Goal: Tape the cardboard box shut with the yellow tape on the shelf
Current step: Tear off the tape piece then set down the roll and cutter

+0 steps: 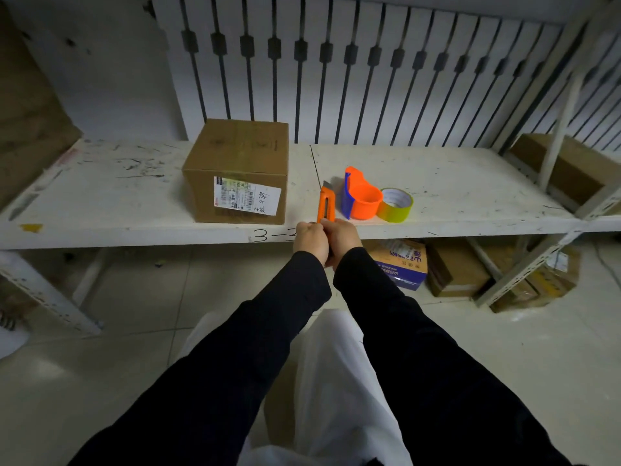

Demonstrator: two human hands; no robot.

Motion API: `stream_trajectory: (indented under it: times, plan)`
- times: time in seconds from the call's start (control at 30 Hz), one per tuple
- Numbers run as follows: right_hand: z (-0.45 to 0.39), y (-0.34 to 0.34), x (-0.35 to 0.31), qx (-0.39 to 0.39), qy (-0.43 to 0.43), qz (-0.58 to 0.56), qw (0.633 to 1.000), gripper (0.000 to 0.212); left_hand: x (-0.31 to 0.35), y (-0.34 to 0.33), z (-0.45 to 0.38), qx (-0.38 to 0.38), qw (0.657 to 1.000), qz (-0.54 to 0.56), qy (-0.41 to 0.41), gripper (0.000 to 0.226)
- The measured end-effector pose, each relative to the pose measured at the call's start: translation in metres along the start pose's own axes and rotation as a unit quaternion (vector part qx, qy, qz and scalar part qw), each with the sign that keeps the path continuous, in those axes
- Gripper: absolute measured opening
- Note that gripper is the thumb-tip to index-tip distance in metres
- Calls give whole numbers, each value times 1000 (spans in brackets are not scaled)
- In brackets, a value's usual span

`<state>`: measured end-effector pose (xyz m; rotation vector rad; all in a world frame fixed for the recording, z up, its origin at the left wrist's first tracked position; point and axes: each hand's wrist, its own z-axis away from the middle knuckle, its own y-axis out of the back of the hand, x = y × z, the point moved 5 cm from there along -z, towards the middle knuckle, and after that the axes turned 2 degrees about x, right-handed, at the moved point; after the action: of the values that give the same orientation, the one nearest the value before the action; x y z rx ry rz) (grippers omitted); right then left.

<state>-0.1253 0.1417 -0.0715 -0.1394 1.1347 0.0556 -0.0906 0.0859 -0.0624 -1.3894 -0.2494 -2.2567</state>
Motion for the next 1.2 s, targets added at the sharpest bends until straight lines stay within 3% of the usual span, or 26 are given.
stream_trajectory:
  times: [0.3,0.4,0.53,0.63,0.83,0.93,1.03,1.1,1.2]
  plan:
    - [9,-13,-7,-51,41,71,995,12,8,13,0,31,999,20,18,33]
    - [7,-13,-7,-63,35,49,996,27,10,10,-2,28,999,27,11,33]
    - [9,-14,-6,-39,39,31,998,21,20,6,-6,9,999,37,-18,34]
    - [-8,-11,3,-26,21,-15,999,35,22,1,-11,-5,998,63,-2,37]
    - [-13,2,-2,-22,18,29,999,13,9,-8,-28,-26,992,110,50,22]
    - [-25,6,-4,5,27,42,999,28,7,-18,-36,-43,994,90,47,21]
    - [-46,10,-4,35,20,55,998,38,9,-28,-41,-64,996,48,40,34]
    - [-60,9,-2,39,20,72,996,40,9,-29,-51,-64,997,25,44,23]
    - [-77,6,0,62,12,101,993,43,9,-28,-70,-43,998,19,46,22]
